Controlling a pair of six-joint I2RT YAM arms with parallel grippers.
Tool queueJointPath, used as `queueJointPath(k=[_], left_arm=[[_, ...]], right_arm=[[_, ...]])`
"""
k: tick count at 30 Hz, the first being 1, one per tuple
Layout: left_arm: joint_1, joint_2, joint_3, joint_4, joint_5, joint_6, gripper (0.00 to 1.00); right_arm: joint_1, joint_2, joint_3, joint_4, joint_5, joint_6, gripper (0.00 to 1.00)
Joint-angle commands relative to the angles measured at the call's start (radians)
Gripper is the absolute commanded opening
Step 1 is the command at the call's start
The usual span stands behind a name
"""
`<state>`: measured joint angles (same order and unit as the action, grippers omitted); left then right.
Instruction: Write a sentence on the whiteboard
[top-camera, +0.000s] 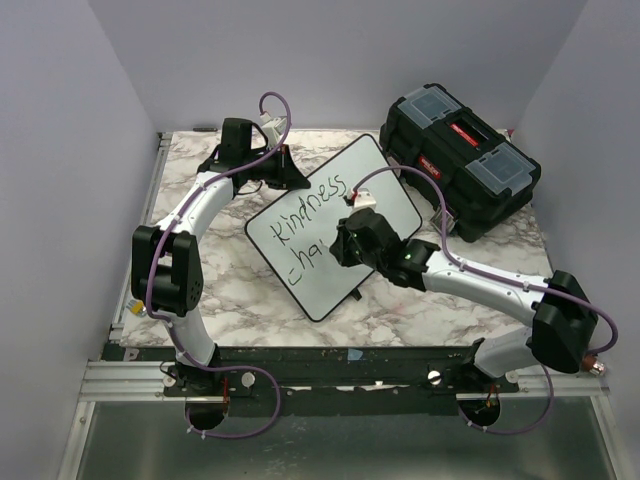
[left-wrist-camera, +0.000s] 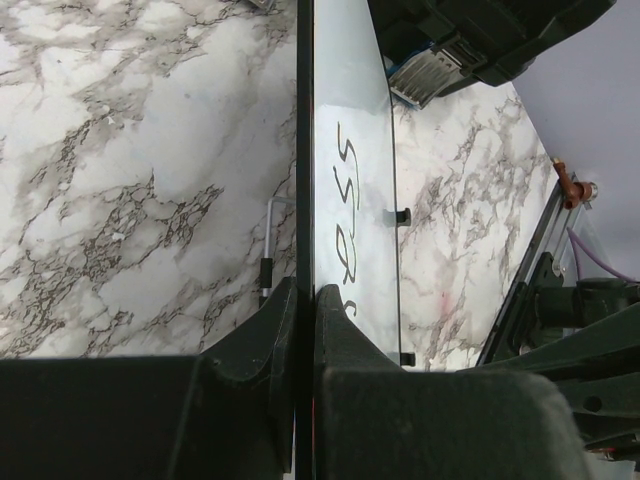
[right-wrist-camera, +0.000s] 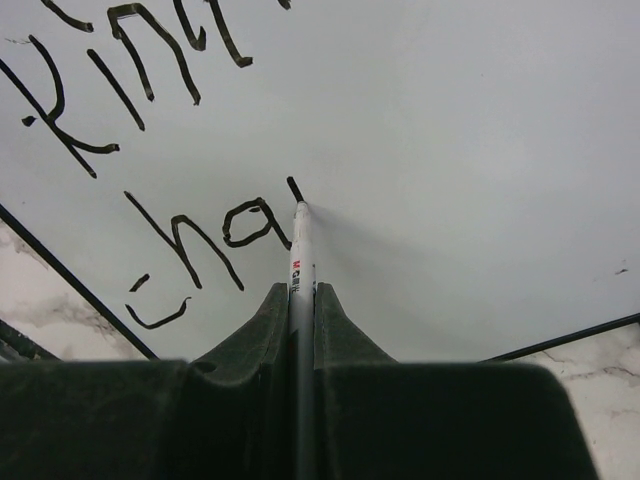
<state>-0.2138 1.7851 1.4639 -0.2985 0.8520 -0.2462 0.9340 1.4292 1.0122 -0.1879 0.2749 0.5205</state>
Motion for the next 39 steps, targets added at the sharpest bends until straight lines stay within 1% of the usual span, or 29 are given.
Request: queueJointPath(k=[1, 6, 17, 29, 33, 39], left_arm=[[-0.041, -0.017, -0.003, -0.068, -0.011, 0.101, 0.00], [-0.041, -0.017, -0.003, -0.069, -0.010, 0.101, 0.00], [-0.041, -0.021, -0.005, -0.071, -0.008, 0.104, 0.00], [-0.041, -0.021, -0.008, -0.069, -0.010, 0.103, 0.00], [-0.041, -0.022, -0.007, -0.071, -0.010, 0.104, 0.00], [-0.041, -0.021, -0.002, -0.075, -0.012, 0.104, 0.00]], right_arm=[[-0.003, -0.006, -0.036, -0.056, -0.020, 0.019, 0.01], [-0.003, -0.001, -0.016, -0.063, -0.015, 0.016, 0.01], [-0.002, 0.055, 0.093, -0.102, 0.064, 0.009, 0.01], [-0.002, 0.110, 0.151, -0.118, 0.111, 0.000, 0.01], [-0.003, 0.115, 0.153, -0.133, 0.123, 0.002, 0.01], [-0.002, 0.089, 0.114, -0.135, 0.121, 0.012, 0.01]])
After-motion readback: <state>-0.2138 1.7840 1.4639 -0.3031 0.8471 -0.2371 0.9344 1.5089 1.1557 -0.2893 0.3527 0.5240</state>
